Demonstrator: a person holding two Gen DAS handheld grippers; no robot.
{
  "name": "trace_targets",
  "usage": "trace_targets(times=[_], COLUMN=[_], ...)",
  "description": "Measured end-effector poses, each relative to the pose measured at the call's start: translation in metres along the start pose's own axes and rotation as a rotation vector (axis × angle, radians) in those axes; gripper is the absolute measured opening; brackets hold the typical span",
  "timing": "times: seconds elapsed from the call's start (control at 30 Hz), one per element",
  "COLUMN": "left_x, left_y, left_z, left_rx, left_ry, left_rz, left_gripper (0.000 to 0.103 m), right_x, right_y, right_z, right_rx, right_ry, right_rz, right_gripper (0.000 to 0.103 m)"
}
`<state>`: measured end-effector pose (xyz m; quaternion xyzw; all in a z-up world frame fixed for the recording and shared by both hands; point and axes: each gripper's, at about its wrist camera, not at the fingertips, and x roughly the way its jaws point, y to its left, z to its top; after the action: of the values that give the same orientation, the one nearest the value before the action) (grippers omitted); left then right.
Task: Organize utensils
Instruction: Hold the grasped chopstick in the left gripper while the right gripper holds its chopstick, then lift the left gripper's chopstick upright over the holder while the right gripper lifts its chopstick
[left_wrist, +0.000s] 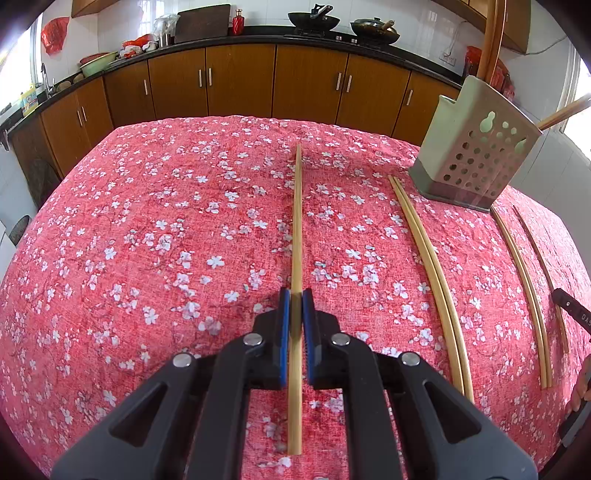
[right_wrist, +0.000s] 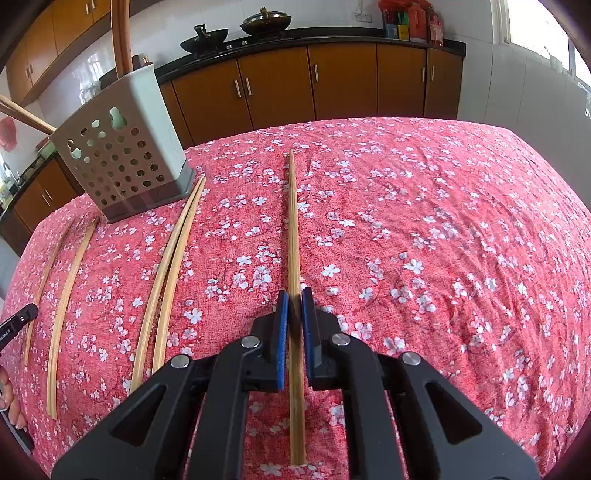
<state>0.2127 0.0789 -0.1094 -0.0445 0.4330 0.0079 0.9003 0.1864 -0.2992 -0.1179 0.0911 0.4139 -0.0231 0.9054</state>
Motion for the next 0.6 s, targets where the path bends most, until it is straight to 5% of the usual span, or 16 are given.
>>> trace_targets(times=[0.6], left_x=[-0.0004], left_y=[-0.0007], left_z=[0.0005], left_rx=[-0.002], left_ry=[0.002], left_rz=[0.000], left_gripper=[0.009], right_x=[-0.0023], right_y=[0.0007], right_z=[-0.0009], right_rx=[0.000], right_ry=[0.001], right_rz=[-0.003], right_gripper=[0.009])
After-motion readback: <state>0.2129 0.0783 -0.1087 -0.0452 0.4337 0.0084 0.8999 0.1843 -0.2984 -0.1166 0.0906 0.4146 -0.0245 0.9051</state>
